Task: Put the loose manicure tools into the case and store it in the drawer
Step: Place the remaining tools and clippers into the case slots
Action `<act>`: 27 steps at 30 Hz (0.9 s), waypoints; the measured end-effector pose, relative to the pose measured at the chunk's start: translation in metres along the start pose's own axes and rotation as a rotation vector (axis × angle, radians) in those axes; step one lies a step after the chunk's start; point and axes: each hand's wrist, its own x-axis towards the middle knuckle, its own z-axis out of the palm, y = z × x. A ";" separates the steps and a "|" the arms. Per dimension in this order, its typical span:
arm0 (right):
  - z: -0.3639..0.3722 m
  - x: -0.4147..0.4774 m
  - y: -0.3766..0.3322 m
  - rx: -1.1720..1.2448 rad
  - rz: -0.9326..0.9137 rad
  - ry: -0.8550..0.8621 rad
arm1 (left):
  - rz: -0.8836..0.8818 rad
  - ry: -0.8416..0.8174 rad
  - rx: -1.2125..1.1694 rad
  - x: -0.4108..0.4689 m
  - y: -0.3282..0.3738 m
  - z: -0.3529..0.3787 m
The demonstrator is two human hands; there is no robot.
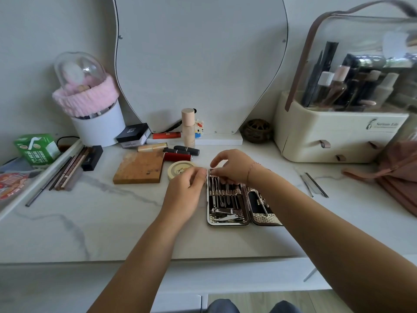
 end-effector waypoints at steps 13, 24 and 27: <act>0.000 0.001 0.002 -0.225 -0.139 0.078 | -0.024 0.006 -0.007 0.003 -0.007 0.003; -0.004 -0.004 0.003 -0.289 -0.208 0.014 | -0.015 0.008 0.049 0.003 -0.006 0.002; -0.004 -0.004 0.004 -0.301 -0.226 0.011 | -0.005 0.004 0.048 0.002 -0.006 0.002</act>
